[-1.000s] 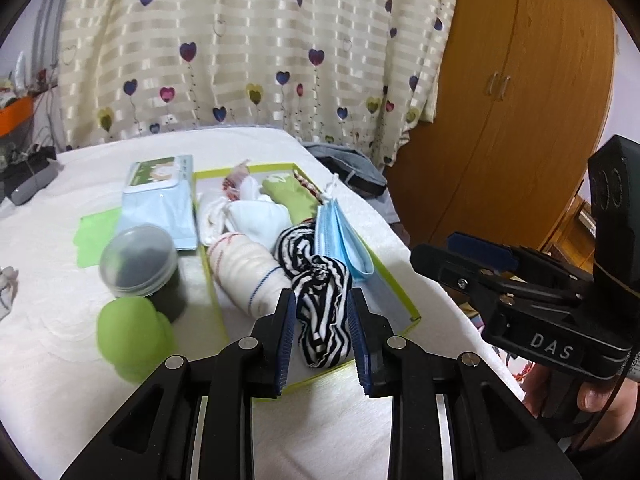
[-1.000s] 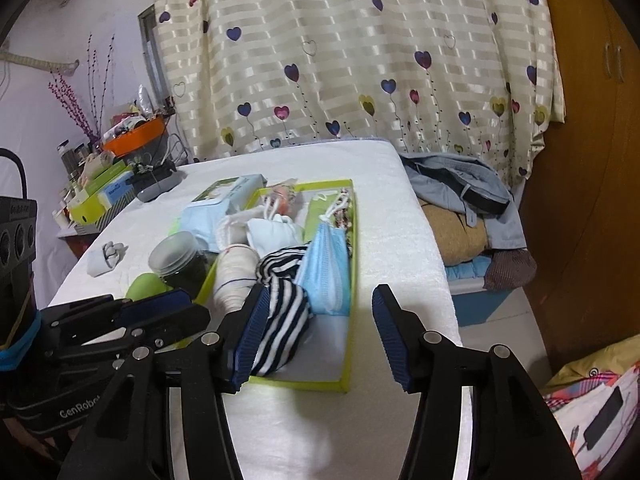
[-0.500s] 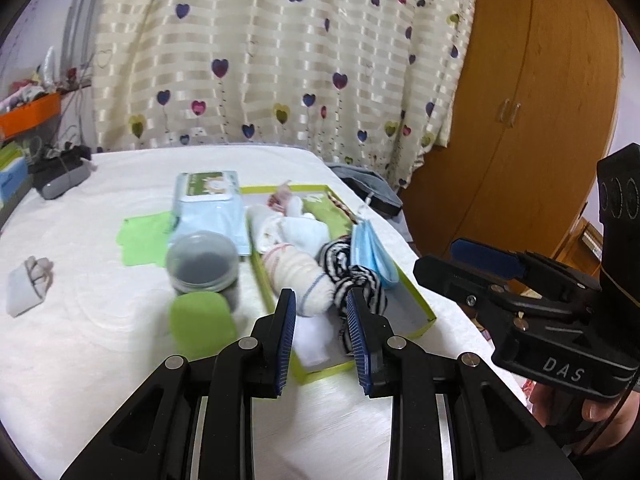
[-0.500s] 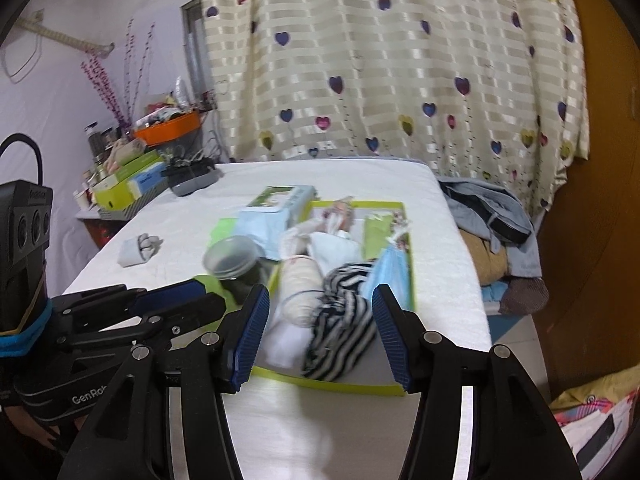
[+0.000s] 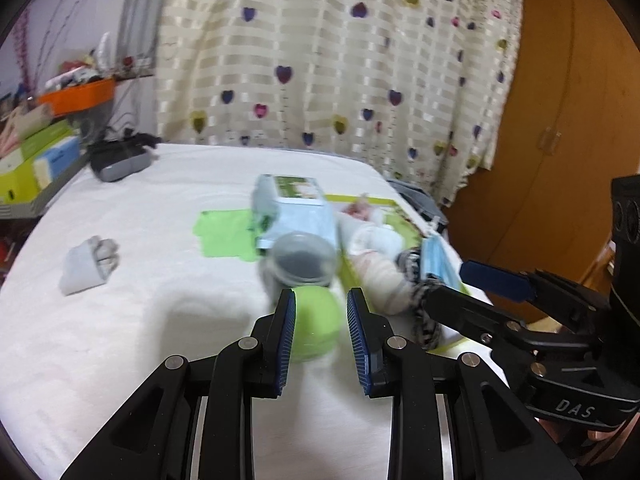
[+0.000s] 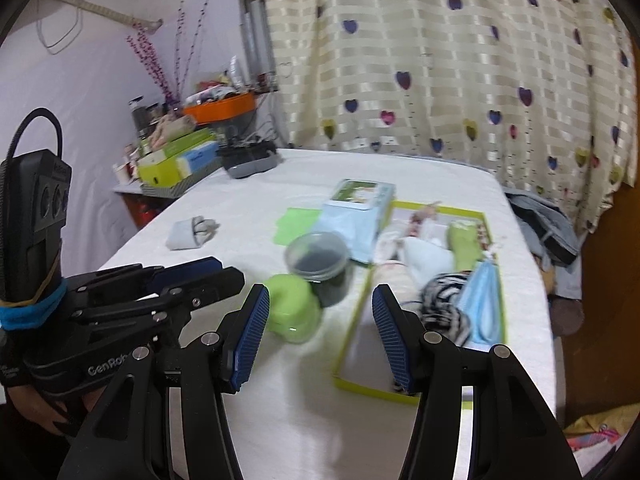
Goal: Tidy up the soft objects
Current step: 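Move both grippers away from the box toward the green cloth, then grasp the light green cloth with the left gripper, then grasp the grey glove with the right gripper while the left holds the green cloth, then carry the grey glove in the right gripper while the left carries the green cloth to the box, then lower both items into the box and open both grippers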
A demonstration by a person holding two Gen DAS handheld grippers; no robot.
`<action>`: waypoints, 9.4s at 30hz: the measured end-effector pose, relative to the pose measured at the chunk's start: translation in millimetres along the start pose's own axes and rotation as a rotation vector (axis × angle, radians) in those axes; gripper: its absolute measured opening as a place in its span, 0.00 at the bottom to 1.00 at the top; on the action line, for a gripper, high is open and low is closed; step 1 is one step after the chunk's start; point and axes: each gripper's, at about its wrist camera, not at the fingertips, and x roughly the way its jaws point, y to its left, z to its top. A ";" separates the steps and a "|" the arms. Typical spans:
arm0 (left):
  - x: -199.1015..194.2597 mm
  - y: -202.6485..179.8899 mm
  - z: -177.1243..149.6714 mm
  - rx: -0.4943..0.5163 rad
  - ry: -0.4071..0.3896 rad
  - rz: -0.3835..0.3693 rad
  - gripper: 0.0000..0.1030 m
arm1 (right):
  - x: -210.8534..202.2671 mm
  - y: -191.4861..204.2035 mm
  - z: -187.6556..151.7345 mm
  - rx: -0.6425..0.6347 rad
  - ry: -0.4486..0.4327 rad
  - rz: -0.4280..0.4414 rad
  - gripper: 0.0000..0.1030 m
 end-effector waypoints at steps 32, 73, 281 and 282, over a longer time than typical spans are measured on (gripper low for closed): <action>3.9 66.9 -15.0 -0.109 0.016 0.099 0.28 | 42.3 44.8 6.0 -0.065 0.065 0.053 0.53; 200.8 105.6 78.3 -0.033 0.233 0.089 0.41 | 64.7 1.0 41.8 0.003 0.025 0.046 0.53; 126.3 -90.6 -7.2 0.125 0.208 -0.127 0.04 | 40.5 -127.1 -33.6 0.207 0.105 -0.084 0.17; 128.6 -90.5 -7.0 0.124 0.211 -0.125 0.04 | 41.2 -127.2 -33.4 0.205 0.106 -0.083 0.17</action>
